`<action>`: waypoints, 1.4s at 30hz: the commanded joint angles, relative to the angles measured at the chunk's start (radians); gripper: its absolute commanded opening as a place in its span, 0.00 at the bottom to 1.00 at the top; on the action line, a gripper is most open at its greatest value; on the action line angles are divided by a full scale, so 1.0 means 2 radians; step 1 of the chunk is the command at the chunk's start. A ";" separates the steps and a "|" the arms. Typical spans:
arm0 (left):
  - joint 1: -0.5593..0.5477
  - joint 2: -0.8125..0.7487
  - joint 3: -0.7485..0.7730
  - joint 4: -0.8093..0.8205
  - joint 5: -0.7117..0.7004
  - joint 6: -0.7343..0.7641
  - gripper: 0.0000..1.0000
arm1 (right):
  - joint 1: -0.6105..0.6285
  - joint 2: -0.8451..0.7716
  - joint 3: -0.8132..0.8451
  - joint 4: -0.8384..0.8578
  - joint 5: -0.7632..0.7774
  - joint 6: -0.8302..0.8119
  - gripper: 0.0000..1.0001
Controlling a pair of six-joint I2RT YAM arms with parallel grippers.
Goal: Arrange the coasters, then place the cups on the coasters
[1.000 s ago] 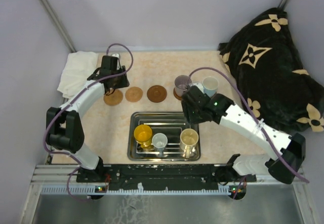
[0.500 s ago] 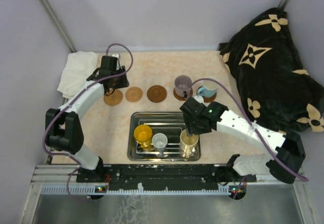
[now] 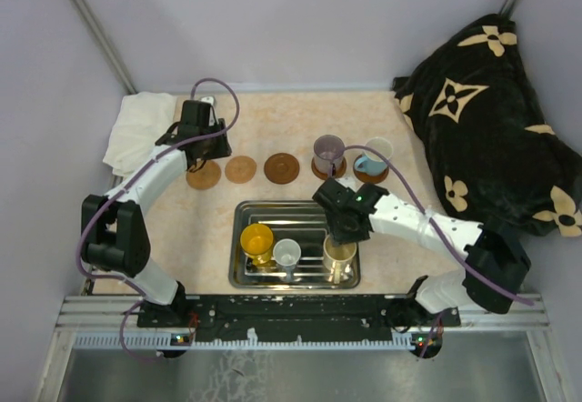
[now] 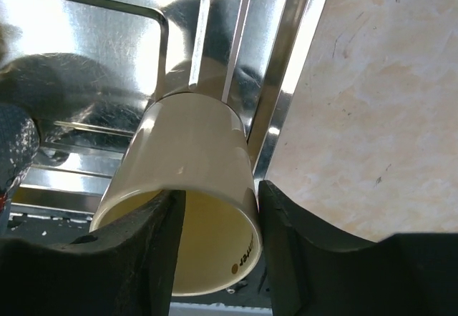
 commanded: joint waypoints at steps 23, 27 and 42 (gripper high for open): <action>-0.001 -0.018 -0.005 0.000 -0.017 0.013 0.47 | 0.002 0.029 0.091 -0.011 0.104 -0.028 0.00; -0.001 -0.017 -0.004 0.002 -0.024 0.013 0.47 | 0.000 0.044 0.140 0.013 0.119 -0.082 0.00; 0.000 -0.026 -0.002 0.012 -0.052 0.001 0.47 | -0.108 0.172 0.341 0.170 -0.052 -0.339 0.00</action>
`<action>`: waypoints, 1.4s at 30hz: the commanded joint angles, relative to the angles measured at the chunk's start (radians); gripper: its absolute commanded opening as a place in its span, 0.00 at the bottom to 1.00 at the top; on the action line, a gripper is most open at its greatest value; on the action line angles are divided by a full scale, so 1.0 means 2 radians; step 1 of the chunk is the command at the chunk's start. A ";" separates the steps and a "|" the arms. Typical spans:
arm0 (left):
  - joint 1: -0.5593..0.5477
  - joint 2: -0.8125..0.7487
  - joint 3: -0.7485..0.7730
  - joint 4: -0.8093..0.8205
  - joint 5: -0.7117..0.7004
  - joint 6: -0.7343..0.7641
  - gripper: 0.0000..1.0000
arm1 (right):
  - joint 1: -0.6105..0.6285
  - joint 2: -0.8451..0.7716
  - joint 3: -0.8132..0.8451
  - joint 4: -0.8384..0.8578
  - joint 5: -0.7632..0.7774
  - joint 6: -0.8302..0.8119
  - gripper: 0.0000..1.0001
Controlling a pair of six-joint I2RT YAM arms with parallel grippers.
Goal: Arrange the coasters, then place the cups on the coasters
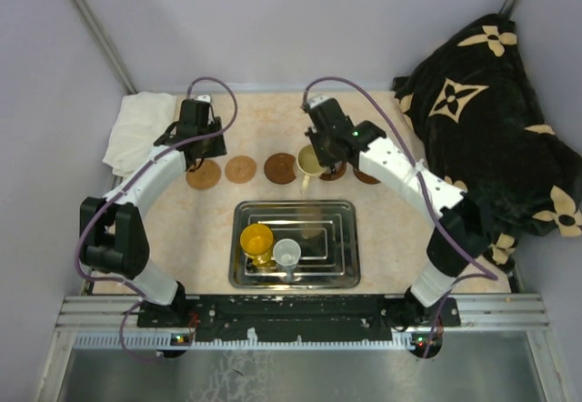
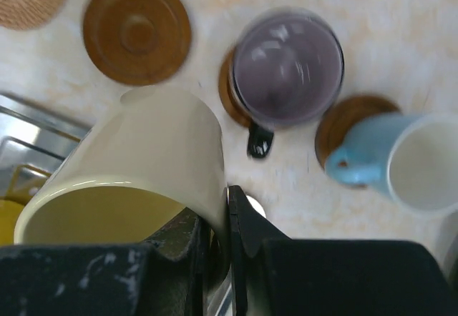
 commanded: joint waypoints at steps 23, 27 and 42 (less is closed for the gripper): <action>0.021 -0.044 -0.027 0.040 -0.040 -0.012 0.48 | -0.038 0.307 0.353 0.014 -0.171 -0.223 0.00; 0.024 -0.044 -0.028 0.040 -0.040 -0.011 0.48 | -0.038 0.328 0.376 0.012 -0.172 -0.226 0.00; 0.027 -0.032 -0.025 0.040 -0.037 -0.016 0.48 | -0.036 0.357 0.403 -0.026 -0.177 -0.252 0.00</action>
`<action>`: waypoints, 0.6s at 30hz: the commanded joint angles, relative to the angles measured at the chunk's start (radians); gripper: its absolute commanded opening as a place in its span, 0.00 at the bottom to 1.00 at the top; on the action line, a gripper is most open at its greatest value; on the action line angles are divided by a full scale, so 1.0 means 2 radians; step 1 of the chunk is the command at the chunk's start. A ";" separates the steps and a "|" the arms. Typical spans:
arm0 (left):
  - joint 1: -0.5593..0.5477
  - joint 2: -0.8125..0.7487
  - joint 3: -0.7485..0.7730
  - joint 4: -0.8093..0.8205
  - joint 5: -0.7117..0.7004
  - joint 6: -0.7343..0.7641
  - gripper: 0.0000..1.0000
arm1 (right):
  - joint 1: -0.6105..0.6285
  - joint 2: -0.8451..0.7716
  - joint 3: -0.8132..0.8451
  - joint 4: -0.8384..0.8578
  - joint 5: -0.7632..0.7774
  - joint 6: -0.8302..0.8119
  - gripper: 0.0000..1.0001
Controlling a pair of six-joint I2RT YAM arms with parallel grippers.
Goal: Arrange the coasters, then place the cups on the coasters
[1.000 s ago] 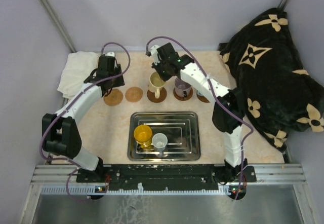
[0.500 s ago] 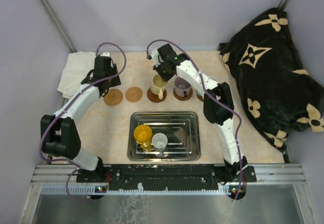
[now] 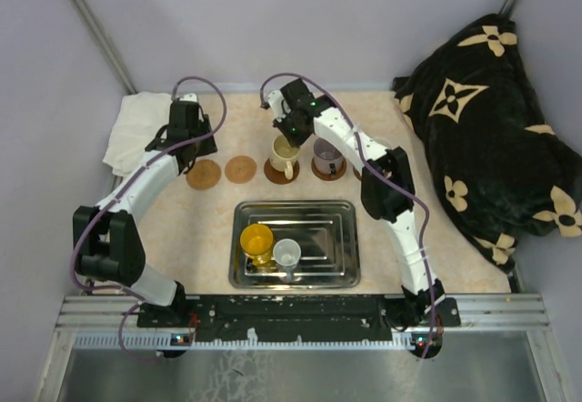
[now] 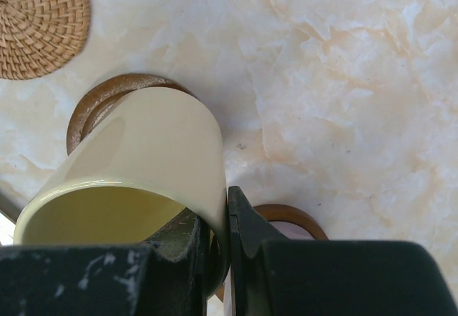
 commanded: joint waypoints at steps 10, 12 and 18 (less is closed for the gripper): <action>0.007 0.002 0.006 0.010 -0.002 -0.002 0.48 | 0.009 0.007 0.033 0.003 -0.013 -0.009 0.00; 0.007 0.003 0.006 0.010 -0.002 -0.002 0.49 | 0.011 0.010 0.036 0.001 -0.015 -0.009 0.01; 0.009 0.005 0.009 0.011 -0.001 -0.002 0.49 | 0.027 0.012 0.026 0.001 0.003 -0.012 0.33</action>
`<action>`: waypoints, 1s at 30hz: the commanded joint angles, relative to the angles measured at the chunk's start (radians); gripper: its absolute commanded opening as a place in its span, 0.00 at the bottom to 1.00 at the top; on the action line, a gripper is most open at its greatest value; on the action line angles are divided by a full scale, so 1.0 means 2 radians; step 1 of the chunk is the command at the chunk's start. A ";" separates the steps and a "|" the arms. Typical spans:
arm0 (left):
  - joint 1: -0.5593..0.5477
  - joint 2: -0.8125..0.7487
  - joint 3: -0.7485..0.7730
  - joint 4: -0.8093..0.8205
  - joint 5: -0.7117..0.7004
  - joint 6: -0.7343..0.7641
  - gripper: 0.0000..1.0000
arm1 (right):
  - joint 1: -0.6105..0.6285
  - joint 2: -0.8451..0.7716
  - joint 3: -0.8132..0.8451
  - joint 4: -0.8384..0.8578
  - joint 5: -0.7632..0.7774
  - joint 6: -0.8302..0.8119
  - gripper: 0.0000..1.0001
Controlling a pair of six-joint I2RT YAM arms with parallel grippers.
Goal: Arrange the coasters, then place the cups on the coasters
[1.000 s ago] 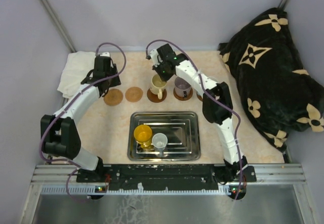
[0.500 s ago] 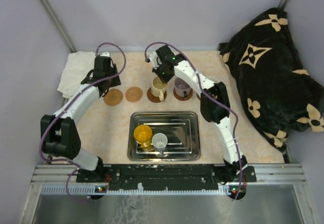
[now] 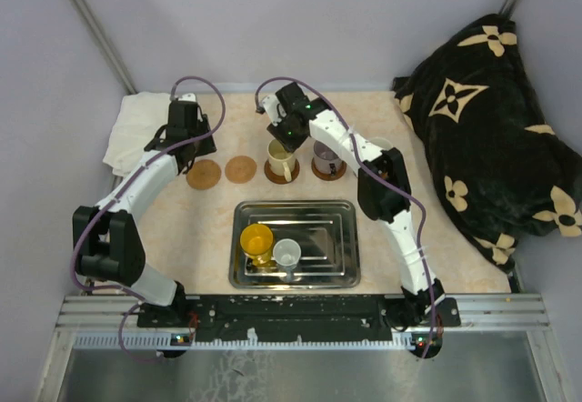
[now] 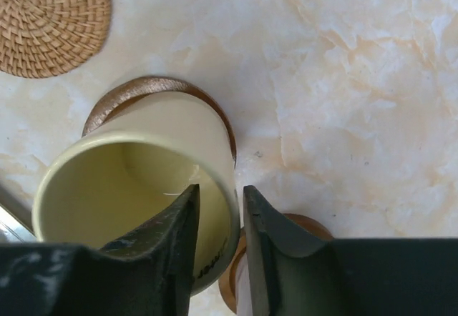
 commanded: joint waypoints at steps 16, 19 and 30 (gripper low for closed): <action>0.003 0.006 0.003 0.012 0.005 -0.004 0.49 | 0.032 -0.040 0.012 0.040 0.103 0.012 0.64; 0.003 0.005 0.002 0.013 0.007 -0.005 0.49 | 0.036 -0.054 0.009 0.041 0.119 0.014 0.67; 0.004 0.001 -0.001 0.013 0.015 -0.008 0.49 | 0.055 -0.097 0.005 0.043 0.166 0.025 0.72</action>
